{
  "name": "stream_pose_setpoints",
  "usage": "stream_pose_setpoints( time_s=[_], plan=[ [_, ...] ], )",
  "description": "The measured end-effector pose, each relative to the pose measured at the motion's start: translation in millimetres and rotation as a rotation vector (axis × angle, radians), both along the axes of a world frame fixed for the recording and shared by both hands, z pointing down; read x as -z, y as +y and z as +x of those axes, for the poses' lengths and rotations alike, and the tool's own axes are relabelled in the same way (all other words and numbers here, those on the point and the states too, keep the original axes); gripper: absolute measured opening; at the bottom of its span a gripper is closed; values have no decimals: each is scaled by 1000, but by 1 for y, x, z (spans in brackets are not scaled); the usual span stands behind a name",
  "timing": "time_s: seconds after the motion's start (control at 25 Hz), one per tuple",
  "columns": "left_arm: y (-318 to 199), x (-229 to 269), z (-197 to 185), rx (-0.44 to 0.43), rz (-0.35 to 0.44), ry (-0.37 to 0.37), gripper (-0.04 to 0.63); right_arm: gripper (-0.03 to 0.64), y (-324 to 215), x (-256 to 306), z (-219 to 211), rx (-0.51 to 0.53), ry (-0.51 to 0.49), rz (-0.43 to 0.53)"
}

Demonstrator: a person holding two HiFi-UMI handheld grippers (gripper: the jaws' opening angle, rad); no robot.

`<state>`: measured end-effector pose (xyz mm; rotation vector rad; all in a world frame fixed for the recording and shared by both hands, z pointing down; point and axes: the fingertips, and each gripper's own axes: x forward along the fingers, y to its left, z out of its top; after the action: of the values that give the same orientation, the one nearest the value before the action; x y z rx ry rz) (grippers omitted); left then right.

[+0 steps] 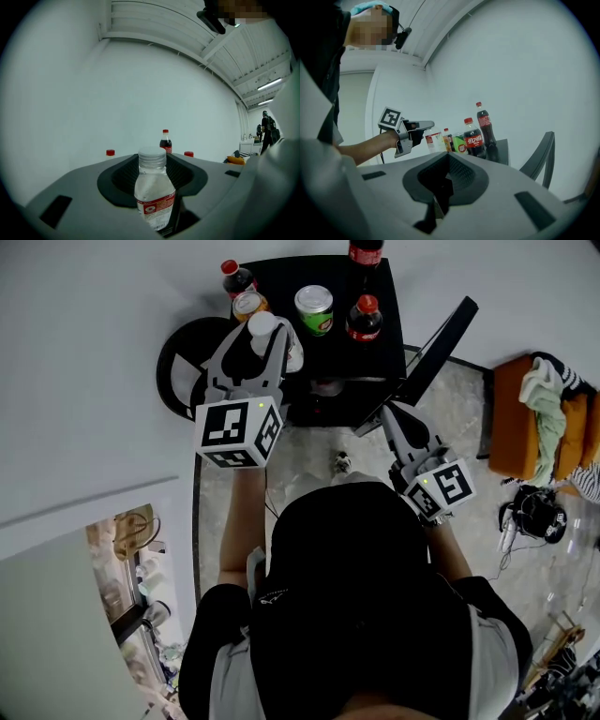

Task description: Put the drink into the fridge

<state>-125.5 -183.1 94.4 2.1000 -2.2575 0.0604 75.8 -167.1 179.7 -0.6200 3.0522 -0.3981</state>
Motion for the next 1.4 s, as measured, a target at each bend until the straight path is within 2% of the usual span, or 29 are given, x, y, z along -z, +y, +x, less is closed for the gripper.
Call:
stream_pose_setpoints(
  time_s=[0.16,0.36,0.52,0.8,1.08,1.28,1.4],
  plan=[
    [18,10,5,-66,43,-4,189,2,16,-1,-6,-29,17,13],
    [48,13,12,-181,79,40,189,3,39,3,-13,-69,69,50],
    [72,7,17,-286,83,46,189,3,55,1,-20,-106,94,54],
    [106,-19,21,-400,71,78,189,3,84,6,-29,-192,105,94],
    [123,-65,43,-503,32,72,189,3,104,-9,-19,-262,132,112],
    [111,-116,60,-532,2,72,189,3,97,-53,-8,-303,166,85],
    [100,-154,70,-536,-29,85,189,3,90,-79,-1,-335,181,105]
  ],
)
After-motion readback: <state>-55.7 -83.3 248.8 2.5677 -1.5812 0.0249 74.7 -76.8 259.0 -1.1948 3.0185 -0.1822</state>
